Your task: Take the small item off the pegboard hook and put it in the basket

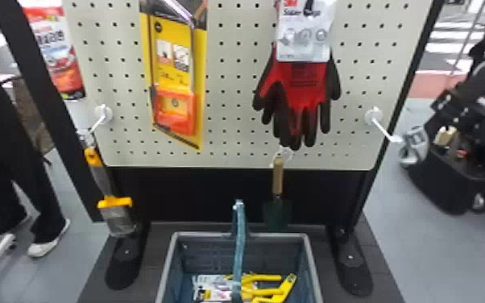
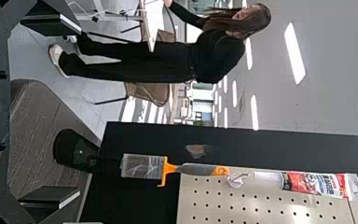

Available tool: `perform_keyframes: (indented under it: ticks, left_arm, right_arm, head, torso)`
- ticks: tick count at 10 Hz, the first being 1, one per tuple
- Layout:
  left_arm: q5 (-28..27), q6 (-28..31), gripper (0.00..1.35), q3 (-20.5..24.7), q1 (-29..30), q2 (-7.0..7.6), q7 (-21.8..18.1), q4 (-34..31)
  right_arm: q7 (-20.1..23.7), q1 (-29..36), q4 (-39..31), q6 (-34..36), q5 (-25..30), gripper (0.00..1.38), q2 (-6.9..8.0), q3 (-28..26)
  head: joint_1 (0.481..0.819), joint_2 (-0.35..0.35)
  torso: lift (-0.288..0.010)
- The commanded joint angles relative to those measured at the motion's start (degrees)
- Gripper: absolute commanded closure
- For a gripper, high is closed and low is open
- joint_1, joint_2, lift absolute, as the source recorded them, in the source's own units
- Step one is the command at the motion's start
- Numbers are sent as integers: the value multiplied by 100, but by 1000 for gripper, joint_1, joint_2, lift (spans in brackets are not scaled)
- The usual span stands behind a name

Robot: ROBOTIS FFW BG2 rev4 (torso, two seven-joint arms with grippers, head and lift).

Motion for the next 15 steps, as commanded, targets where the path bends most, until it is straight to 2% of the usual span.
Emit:
perform_keyframes:
  ticks: [1,4,6,12,15]
  left_arm:
    - [16,-1,98,-8,-3,2,0,13]
    - [33,-10,98,-17,-3,2,0,55]
    - [51,-27,98,-34,-15,2,0,83]
    - [60,-71,98,-69,-77,-16,0,153]
    - [60,-80,98,-69,-77,-33,0,168]
  right_arm:
    - [-125,429,4,-247,55,1204,274,15]
    - [-283,811,454,-854,108,1204,616,331]
    - [-283,946,960,-1038,90,1204,696,568]
    - [-300,1217,1874,-1530,37,1204,775,1315]
    - [-327,1254,2212,-1548,-77,1204,757,1737]
  head:
    - [549,0]
    - [549,0]
    - [549,0]
    - [549,0]
    - [549,0]
  torso:
    - [-100]
    - [-100]
    - [-100]
    - [-100]
    - [-100]
